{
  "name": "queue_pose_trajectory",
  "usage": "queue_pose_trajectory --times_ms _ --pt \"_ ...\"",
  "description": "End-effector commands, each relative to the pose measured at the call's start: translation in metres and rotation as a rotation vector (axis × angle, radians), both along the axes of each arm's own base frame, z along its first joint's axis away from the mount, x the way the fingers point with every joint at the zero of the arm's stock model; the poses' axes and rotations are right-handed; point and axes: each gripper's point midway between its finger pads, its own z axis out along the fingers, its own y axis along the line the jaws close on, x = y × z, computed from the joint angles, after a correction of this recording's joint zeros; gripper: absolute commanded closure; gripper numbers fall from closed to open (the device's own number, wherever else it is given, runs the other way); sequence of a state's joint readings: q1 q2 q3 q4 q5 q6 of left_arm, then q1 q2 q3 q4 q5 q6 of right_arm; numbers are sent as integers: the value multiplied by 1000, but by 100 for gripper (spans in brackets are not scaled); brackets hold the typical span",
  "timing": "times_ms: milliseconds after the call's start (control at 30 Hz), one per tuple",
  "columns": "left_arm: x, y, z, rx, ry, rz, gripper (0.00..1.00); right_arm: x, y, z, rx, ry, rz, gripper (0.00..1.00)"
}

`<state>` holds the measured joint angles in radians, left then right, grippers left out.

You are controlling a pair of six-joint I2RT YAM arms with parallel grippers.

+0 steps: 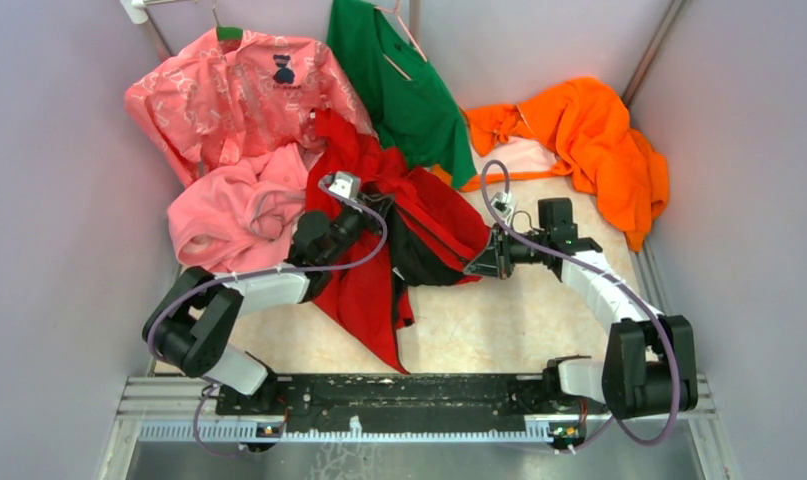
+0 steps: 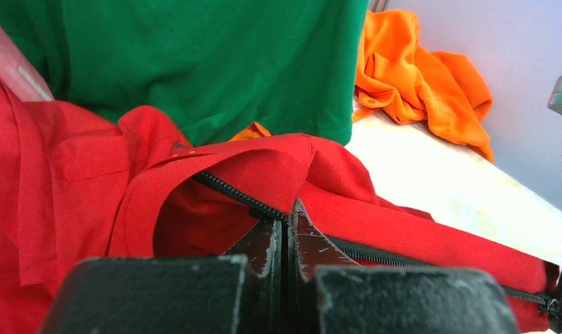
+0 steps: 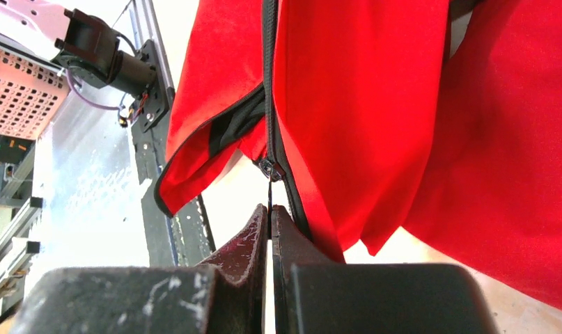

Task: Zip up the jacket
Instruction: Adjust the zipper on the jacket.

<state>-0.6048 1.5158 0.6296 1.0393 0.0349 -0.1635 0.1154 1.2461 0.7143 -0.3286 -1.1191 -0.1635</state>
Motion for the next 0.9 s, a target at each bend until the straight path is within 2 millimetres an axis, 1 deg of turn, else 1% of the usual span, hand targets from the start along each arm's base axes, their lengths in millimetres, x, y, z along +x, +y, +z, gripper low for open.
queue_pose_trajectory --times_ms 0,233,533,667,867 --pt "22 41 34 -113 -38 139 100 -7 -6 7 -22 -1 2 100" --pt "25 55 34 -154 -10 154 100 -4 -11 4 -80 -19 -14 100" --pt "32 70 28 -200 61 181 100 3 -17 0 -131 -32 -49 100" --pt "34 76 27 -215 72 191 100 5 -20 -2 -146 -32 -59 100" --pt "34 87 29 -227 68 211 100 11 -29 -5 -182 -36 -90 100"
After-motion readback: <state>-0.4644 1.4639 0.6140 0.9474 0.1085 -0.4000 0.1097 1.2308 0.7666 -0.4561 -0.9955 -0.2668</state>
